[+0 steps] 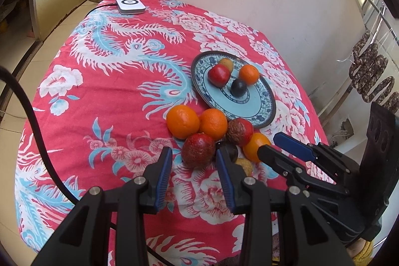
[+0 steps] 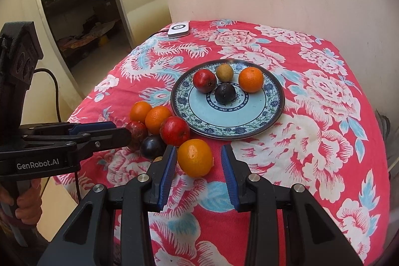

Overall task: Organize fruits
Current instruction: 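Withdraw both tools from the plate back toward the remaining fruit cluster, then move the left tool onto a dark red fruit while the right tool reaches an orange, then close the left tool on the dark red fruit while the right tool grasps the orange, then lift and carry the dark red fruit and the orange over the plate with both tools, then lower both fruits onto the plate and open both tools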

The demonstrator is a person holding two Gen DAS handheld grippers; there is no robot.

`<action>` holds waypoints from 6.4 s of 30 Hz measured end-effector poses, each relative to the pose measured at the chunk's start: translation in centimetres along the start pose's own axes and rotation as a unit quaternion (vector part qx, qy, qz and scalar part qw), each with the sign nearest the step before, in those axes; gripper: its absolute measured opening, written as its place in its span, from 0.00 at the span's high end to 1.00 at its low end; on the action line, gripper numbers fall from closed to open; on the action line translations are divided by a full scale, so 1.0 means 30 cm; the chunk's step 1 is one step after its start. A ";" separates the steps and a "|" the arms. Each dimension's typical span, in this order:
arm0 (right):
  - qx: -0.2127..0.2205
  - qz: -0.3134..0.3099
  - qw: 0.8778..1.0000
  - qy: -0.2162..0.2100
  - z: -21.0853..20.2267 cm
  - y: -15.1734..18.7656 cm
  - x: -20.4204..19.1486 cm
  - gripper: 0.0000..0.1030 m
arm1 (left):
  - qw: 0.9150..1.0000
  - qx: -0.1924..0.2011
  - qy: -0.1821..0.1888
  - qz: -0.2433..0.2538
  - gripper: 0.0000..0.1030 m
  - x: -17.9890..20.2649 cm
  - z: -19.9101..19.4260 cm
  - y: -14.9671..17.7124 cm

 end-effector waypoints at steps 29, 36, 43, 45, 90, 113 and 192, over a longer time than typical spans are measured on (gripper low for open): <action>-0.023 0.015 1.000 -0.004 0.047 0.024 0.009 0.63 | 0.999 0.006 0.025 -0.036 0.63 -0.017 0.037 0.005; -0.033 0.013 0.999 -0.008 0.067 0.036 -0.001 0.63 | 0.999 0.008 0.027 -0.038 0.62 -0.017 0.039 0.003; -0.034 0.006 0.999 -0.008 0.072 0.038 -0.011 0.63 | 0.999 0.010 0.028 -0.036 0.63 -0.012 0.039 -0.001; -0.033 0.006 0.999 -0.009 0.073 0.037 -0.011 0.63 | 0.999 0.010 0.027 -0.036 0.64 -0.013 0.039 -0.002; 0.013 0.016 1.000 -0.015 -0.002 0.005 -0.005 0.69 | 0.998 0.034 0.025 -0.038 0.68 -0.006 -0.026 -0.022; 0.034 0.016 0.999 -0.004 -0.033 -0.054 0.052 0.69 | 0.998 0.051 0.034 -0.015 0.68 0.100 -0.043 -0.104; -0.015 0.014 0.999 0.045 0.190 -0.132 0.203 0.69 | 1.000 0.004 0.025 -0.002 0.68 0.123 0.238 -0.213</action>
Point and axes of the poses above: each gripper's, at about its wrist camera, not at the fingertips, and z roughly the way its jaws point, x to its right, y to its underside, the point moved 8 cm from there along z, roughly the way its jaws point, and after that the axes turned 6 degrees about x, right-handed, at the moved point
